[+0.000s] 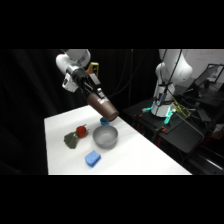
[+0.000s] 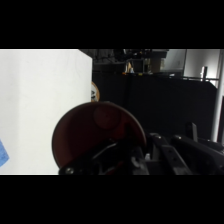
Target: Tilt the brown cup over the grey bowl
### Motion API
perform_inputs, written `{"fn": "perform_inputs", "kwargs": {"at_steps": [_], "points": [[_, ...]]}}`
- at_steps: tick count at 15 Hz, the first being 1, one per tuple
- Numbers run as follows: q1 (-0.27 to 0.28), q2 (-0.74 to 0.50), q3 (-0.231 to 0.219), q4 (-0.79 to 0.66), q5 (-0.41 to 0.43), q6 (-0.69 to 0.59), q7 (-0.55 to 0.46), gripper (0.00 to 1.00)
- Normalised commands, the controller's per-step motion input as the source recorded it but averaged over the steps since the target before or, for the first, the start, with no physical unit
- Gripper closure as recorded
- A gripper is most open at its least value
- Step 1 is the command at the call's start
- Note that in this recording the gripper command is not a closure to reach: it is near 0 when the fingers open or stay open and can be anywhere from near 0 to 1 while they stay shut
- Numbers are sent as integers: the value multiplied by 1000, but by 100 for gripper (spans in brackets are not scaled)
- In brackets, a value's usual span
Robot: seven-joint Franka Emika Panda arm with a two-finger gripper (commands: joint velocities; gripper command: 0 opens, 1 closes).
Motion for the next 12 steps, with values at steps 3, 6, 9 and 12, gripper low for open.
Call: {"fn": "perform_inputs", "kwargs": {"at_steps": [3,6,9,12], "points": [[-29,142,-30,290,285,-185,157,22],[85,-55,-41,108,162,0,178,22],[297,-455,-128,-262,-150,565,244,22],[379,-603,-49,-549,-337,761,177,22]]}}
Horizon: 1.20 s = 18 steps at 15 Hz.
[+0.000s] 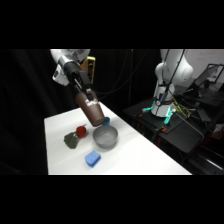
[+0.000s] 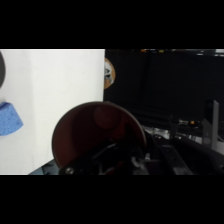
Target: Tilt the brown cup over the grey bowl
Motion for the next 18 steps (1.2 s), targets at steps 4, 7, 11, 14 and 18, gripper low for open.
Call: {"fn": "perform_inputs", "kwargs": {"at_steps": [4,7,11,14,18], "points": [[343,-461,80,-574,-469,812,215,22],[248,-255,154,-464,-583,726,315,22],[191,-173,139,-381,-693,577,449,22],[157,-73,60,-254,-722,358,542,22],[65,56,37,-110,-431,230,371,22]]}}
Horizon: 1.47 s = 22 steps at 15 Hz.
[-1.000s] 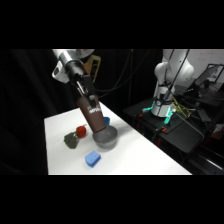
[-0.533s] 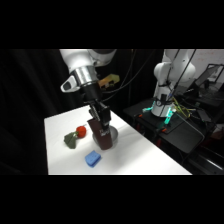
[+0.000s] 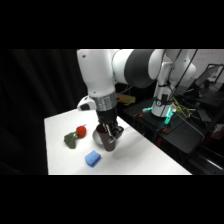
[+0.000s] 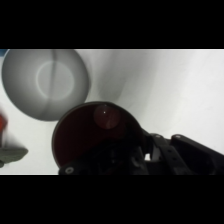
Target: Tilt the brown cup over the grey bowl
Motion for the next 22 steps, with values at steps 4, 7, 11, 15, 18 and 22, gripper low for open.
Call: {"fn": "perform_inputs", "kwargs": {"at_steps": [4,7,11,15,18,22], "points": [[33,62,20,-31,-261,173,243,22],[27,-5,34,-94,-159,310,166,22],[37,24,28,-142,-130,371,169,22],[77,38,5,-147,-175,277,192,22],[92,4,-25,-120,-210,173,176,0],[51,-38,-31,-85,-170,62,96,0]]}}
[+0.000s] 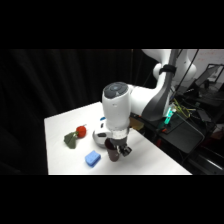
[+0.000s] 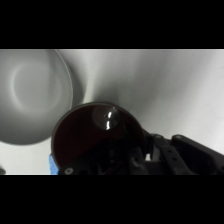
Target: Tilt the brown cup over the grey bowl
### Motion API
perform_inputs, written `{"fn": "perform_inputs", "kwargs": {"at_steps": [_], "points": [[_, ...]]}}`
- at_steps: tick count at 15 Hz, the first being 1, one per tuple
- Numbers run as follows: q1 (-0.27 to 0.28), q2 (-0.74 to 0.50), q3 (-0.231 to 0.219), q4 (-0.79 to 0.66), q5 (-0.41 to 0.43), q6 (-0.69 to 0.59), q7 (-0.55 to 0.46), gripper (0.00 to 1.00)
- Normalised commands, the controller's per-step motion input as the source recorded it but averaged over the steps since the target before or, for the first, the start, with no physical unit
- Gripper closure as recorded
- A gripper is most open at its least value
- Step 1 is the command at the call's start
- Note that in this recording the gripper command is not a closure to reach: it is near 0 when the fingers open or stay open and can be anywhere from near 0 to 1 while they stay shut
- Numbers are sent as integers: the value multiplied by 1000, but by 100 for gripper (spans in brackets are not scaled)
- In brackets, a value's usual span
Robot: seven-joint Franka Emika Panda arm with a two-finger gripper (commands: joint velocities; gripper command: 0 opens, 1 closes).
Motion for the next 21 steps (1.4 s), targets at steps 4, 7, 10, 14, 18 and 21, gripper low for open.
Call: {"fn": "perform_inputs", "kwargs": {"at_steps": [4,7,10,14,18,21], "points": [[7,-117,-10,-91,-109,-50,4,0],[-50,-378,89,-119,39,-306,-134,0],[-32,-726,146,-155,77,-531,-170,0],[-30,-714,100,-39,22,-498,-162,0],[-73,-402,60,91,-21,-337,-47,0],[-116,8,31,57,-178,15,195,0]]}}
